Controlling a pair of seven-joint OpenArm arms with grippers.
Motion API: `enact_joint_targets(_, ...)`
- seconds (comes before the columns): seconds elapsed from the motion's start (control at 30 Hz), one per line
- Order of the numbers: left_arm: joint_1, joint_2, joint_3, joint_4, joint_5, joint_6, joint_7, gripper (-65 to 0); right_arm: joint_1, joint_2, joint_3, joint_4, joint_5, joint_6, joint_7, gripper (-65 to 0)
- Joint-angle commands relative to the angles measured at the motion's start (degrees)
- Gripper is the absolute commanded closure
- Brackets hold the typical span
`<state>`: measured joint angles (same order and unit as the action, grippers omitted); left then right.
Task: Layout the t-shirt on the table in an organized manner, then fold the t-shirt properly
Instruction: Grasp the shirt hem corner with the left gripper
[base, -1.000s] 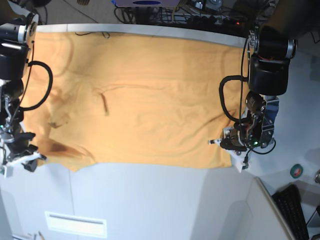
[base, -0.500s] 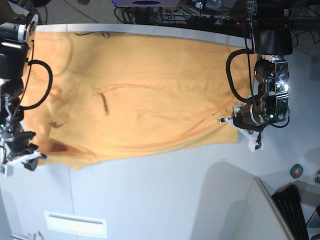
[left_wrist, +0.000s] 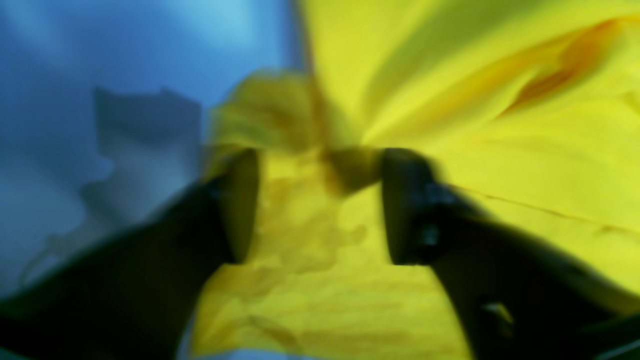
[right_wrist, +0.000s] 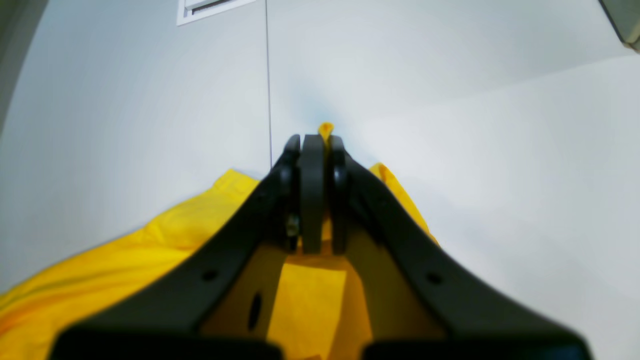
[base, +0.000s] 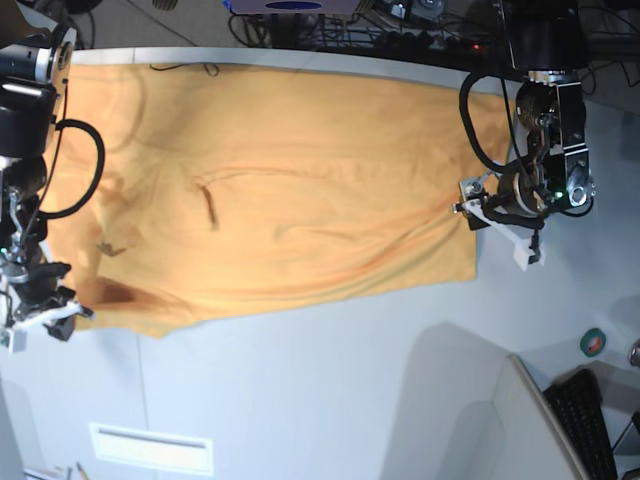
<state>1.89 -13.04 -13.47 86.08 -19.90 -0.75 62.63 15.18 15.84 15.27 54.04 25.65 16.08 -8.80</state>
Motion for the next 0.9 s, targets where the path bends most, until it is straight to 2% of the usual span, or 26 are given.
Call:
enact_joint_targets(0.0, -0.8, -0.6, -0.5, 3.5, -0.6, -0.2, -0.8, -46.6, 1.3, 0.9, 0.2, 1.1, 0.8, 0.5, 1.7, 0.0)
enact_joint_targets(0.13, -1.8, -0.6, -2.5, 6.6, -0.6, -0.3, -0.8, -46.2, 1.3, 0.9, 0.2, 1.1, 0.8, 0.5, 1.7, 0.0)
enact_joint_targets(0.2, -5.2, -0.6, -3.1, 5.2, -0.6, -0.4, -0.8, -46.4, 1.4, 0.9, 0.2, 1.1, 0.8, 0.5, 1.7, 0.0)
enact_joint_targets(0.37, -17.3, -2.0, -2.7, -11.1, -0.6, -0.4, -1.8, -46.4, 1.4, 0.9, 0.2, 1.1, 0.8, 0.5, 1.7, 0.0)
enact_joint_targets(0.47, -25.2, -2.3, -2.2, -24.2, -0.5, -0.4, -7.6, -46.4, 1.4, 0.9, 0.2, 1.1, 0.8, 0.5, 1.7, 0.0)
enact_joint_targets(0.63, -34.5, -3.2, 8.2, -42.5, 1.7, -0.5, -16.1, -46.4, 1.4, 0.9, 0.2, 1.1, 0.8, 0.5, 1.7, 0.0)
enact_joint_targets(0.87, -36.3, -2.9, 10.8, -50.6, 1.7, -0.5, -22.1, -46.4, 1.3, 0.9, 0.2, 1.1, 0.8, 0.5, 1.7, 0.0)
